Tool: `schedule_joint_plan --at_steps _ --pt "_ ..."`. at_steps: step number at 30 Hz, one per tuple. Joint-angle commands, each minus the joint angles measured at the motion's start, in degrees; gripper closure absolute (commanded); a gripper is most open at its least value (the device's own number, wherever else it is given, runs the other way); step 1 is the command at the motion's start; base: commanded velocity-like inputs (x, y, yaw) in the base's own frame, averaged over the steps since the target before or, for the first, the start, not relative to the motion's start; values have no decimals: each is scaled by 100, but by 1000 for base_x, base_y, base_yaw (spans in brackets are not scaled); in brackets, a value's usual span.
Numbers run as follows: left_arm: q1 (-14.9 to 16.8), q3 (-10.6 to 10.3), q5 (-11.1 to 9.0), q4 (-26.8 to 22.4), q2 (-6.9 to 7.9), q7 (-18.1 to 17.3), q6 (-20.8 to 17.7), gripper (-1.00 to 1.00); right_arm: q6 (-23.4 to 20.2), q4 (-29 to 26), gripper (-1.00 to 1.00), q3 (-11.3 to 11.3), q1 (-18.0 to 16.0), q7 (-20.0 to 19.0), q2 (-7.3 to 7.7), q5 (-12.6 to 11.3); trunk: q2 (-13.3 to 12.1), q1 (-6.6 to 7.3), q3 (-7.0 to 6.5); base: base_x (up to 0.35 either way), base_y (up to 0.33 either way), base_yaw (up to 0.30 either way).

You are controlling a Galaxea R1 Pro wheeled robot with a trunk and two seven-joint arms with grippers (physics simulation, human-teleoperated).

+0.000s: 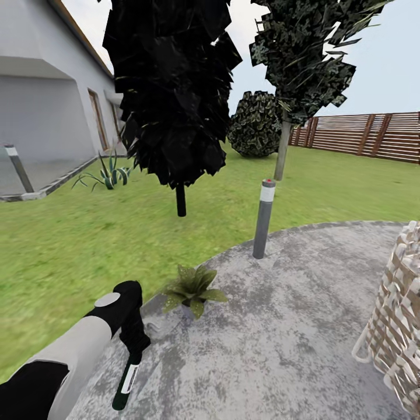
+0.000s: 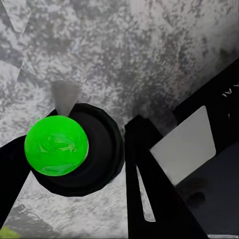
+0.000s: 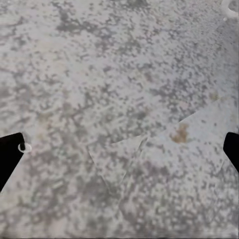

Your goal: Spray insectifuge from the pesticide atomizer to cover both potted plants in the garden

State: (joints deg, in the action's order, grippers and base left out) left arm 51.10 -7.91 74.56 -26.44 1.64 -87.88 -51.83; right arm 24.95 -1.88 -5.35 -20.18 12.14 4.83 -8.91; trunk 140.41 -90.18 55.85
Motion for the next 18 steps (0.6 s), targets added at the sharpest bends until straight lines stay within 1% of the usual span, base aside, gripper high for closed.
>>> schedule_joint_plan --at_steps 1,2,4,5,6,7,9,10,11,12,14,16,17,18 --pt "-19 -14 -5 -10 54 -42 11 100 19 4 -100 -52 -3 10 -1 -53 2 5 3 -298 209 -92" --pt "-67 38 -105 -10 125 -2 95 100 19 4 -100 -53 -3 9 -3 -51 2 5 0 -288 221 -145" --pt "-139 133 -264 -10 195 142 198 100 19 4 -100 -53 -3 8 -2 -50 2 5 -8 -282 228 -189" --pt "-194 199 -378 -6 235 355 340 100 19 4 -100 -54 -3 8 -5 -50 2 5 -13 -276 232 -220" --pt "-230 243 -446 -2 257 529 483 100 19 4 -100 -54 -3 6 -5 -50 2 5 -17 -275 233 -227" --pt "-288 333 -559 6 283 804 751 100 19 4 -100 -54 -3 4 -7 -48 2 5 -22 -267 234 -233" --pt "-366 499 -742 22 301 1133 1120 100 19 4 -100 -54 -3 1 -8 -44 2 5 -32 -250 235 -236" --pt "-426 641 -877 29 310 1337 1375 100 19 8 -100 -54 -3 0 -8 -42 2 5 -36 -236 232 -238" --pt "-464 730 -958 29 313 1461 1544 100 19 9 -100 -56 -3 0 -11 -42 2 5 -41 -230 225 -239" --pt "-520 854 -1063 27 316 1631 1819 100 19 9 -100 -58 -3 -1 -14 -41 2 5 -46 -217 208 -239" --pt "-652 1100 -1246 26 318 1918 2523 100 26 3 -100 -62 -3 -7 -16 -14 2 5 -56 -177 167 -239" --pt "-736 1313 -1377 30 319 2083 3033 100 27 -9 -100 -67 -3 -9 -22 35 2 5 -65 -110 103 -239" --pt "-790 1499 -1466 48 322 2187 3393 100 27 -16 -100 -74 -3 -9 -24 87 2 5 -69 -45 43 -154" --pt "-824 1628 -1509 60 326 2242 3623 100 28 -21 -100 -88 -3 -9 -25 143 2 5 -71 -29 27 -98"
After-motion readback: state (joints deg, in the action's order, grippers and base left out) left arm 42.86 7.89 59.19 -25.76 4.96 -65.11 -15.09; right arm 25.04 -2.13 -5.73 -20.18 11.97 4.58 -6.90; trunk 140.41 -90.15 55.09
